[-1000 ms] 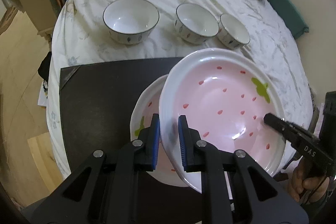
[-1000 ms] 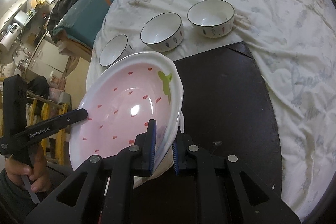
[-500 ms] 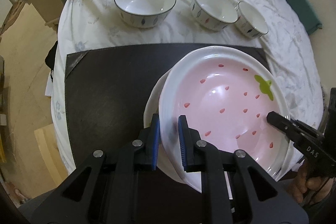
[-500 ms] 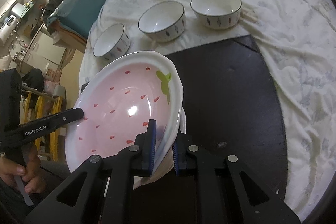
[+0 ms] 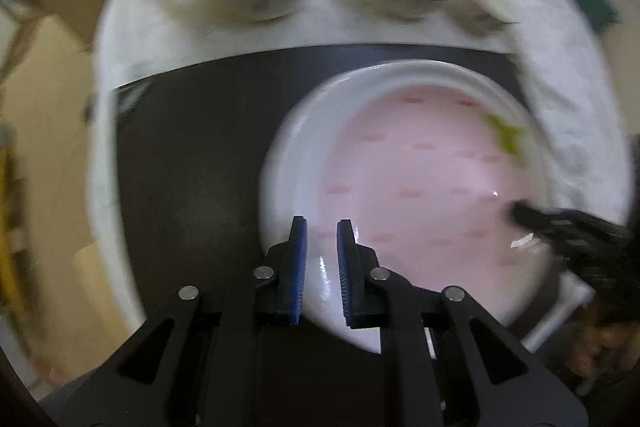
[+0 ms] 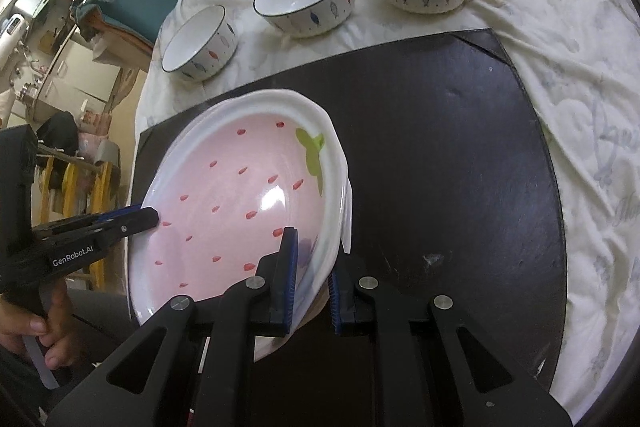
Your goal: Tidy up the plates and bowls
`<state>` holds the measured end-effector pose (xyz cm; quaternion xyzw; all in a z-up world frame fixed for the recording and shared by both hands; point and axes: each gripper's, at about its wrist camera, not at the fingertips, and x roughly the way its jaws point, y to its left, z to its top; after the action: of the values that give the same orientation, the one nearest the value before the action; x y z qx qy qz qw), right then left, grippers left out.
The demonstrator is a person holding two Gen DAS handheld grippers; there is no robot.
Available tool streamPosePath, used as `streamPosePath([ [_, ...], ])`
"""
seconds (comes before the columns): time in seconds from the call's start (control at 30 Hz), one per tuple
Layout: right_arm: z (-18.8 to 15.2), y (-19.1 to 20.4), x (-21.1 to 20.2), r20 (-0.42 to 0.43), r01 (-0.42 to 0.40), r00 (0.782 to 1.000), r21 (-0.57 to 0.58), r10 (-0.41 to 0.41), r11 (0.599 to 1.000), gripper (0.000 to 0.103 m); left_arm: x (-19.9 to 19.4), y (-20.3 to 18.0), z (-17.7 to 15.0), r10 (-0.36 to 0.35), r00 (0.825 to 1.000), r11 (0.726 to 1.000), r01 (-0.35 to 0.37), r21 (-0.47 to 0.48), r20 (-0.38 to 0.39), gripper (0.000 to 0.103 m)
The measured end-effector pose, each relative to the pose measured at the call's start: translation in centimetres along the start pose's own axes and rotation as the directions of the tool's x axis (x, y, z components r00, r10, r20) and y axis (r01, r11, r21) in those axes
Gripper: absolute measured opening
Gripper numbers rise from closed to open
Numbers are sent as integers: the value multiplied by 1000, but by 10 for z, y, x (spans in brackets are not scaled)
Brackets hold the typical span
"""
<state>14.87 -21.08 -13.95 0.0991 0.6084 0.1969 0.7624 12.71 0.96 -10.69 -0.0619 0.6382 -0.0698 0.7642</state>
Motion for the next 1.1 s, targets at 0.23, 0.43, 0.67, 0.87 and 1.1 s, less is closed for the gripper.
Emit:
streamPosePath([
  [0.23, -4, 1, 6, -14, -20, 1000, 17, 20, 1000, 15, 0, -22, -2, 92, 995, 991, -94, 93, 32, 13],
  [0.43, -5, -2, 6, -31, -39, 999, 22, 39, 999, 14, -4, -8, -1, 147, 988, 988, -149, 49, 49, 13],
  [0.67, -2, 1, 6, -50, -32, 998, 27, 34, 999, 18, -7, -5, 1, 153, 985, 987, -157, 44, 77, 14],
  [0.87, -2, 4, 5, -70, -20, 997, 23, 21, 1000, 18, -11, -5, 4, 189, 977, 980, -193, 38, 100, 22],
  [1.1, -1, 2, 5, -84, -9, 996, 69, 14, 998, 18, -14, -8, 6, 221, 970, 973, -227, 49, 106, 53],
])
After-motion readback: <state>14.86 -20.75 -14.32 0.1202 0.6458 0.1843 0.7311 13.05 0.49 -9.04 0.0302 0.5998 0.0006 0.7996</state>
